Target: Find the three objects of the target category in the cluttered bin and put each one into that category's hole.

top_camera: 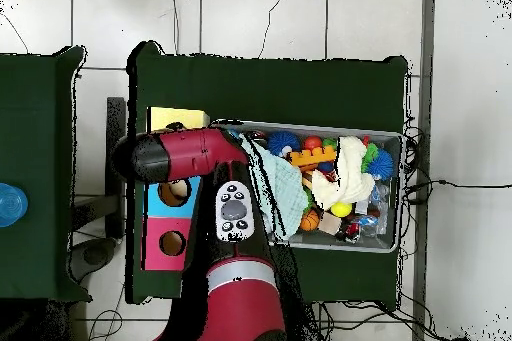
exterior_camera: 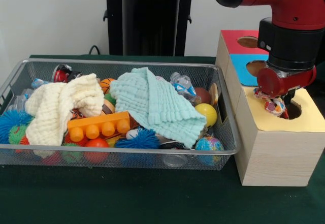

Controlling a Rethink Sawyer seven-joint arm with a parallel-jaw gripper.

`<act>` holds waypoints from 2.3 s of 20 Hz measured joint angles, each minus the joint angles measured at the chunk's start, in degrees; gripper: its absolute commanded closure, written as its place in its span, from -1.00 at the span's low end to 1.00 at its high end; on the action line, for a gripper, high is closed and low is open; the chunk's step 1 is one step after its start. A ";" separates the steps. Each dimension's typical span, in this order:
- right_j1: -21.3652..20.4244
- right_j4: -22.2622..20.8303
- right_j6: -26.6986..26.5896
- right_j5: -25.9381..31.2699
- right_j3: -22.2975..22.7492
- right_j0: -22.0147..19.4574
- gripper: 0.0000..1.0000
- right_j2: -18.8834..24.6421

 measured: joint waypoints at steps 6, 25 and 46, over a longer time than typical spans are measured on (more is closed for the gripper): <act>-0.18 0.92 0.00 -0.01 0.30 -0.01 1.00 -0.12; -4.89 2.88 0.00 0.01 3.97 -0.06 1.00 -0.36; -6.32 3.58 0.00 -0.17 5.56 0.06 -1.00 -1.58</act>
